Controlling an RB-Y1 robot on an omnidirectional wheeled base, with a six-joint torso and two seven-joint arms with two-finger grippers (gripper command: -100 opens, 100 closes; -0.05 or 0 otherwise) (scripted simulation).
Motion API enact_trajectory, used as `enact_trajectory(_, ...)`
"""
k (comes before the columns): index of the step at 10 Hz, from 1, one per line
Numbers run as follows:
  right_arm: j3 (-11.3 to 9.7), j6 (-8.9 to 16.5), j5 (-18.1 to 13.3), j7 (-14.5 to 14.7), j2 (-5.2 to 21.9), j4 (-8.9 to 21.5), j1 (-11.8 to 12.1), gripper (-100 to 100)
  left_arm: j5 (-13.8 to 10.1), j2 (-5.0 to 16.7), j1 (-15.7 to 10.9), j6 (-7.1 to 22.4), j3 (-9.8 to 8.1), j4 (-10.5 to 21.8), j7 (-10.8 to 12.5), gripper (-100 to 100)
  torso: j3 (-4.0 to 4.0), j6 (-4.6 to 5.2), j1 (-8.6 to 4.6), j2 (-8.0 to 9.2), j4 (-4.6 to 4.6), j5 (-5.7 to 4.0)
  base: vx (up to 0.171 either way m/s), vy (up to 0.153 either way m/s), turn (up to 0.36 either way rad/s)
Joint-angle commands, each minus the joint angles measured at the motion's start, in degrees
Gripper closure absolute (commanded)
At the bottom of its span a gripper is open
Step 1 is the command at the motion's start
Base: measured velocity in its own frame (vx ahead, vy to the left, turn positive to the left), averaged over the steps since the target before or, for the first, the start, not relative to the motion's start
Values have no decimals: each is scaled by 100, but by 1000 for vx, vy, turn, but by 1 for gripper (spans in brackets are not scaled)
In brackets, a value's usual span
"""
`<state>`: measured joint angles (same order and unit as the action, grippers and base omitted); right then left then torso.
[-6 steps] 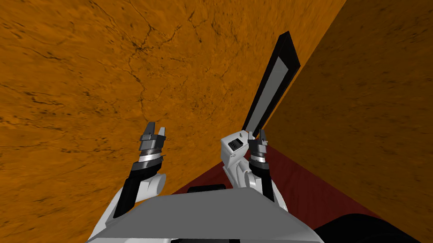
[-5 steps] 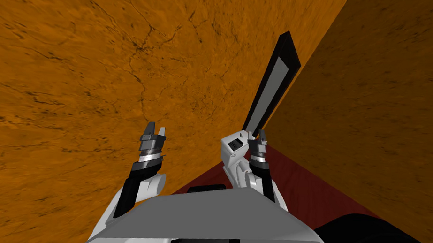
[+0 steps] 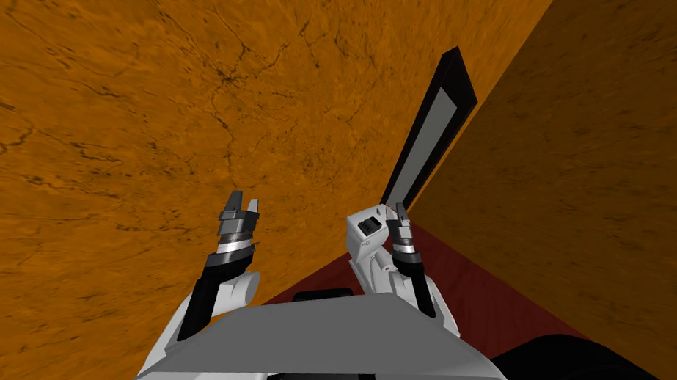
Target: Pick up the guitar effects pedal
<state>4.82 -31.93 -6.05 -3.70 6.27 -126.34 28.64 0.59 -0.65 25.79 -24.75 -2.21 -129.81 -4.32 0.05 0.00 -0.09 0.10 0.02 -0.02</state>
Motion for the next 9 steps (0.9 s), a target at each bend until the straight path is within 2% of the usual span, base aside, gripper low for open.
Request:
enact_trajectory(1, 67, -32, -132, 249, 184, 129, -18, -100, 0, 0, 0, 0, 0, 0, 0, 0, 0, 0, 0, 0, 0, 0, -32, -26, 65)
enact_trajectory(5, 245, -85, -548, 921, 439, 516, -97, -100, 0, 0, 0, 0, 0, 0, 0, 0, 2, 0, -1, 3, 1, 0, -37, -22, 87)
enact_trajectory(6, 245, -85, -548, 972, 439, 516, -97, -100, 0, 0, 0, 0, 0, 0, 0, 0, 3, 1, -4, 4, 1, -1, -33, -21, 22)
enact_trajectory(8, 333, -114, -792, 1338, 489, 744, -156, -100, 0, 0, 0, 0, 0, 0, 0, 0, 2, 0, 0, 2, 1, 0, -38, -20, 79)
enact_trajectory(9, 333, -114, -792, 1397, 489, 744, -156, -100, 0, 0, 0, 0, 0, 0, 0, 0, 2, 0, -1, 4, 1, 0, -28, -19, 29)
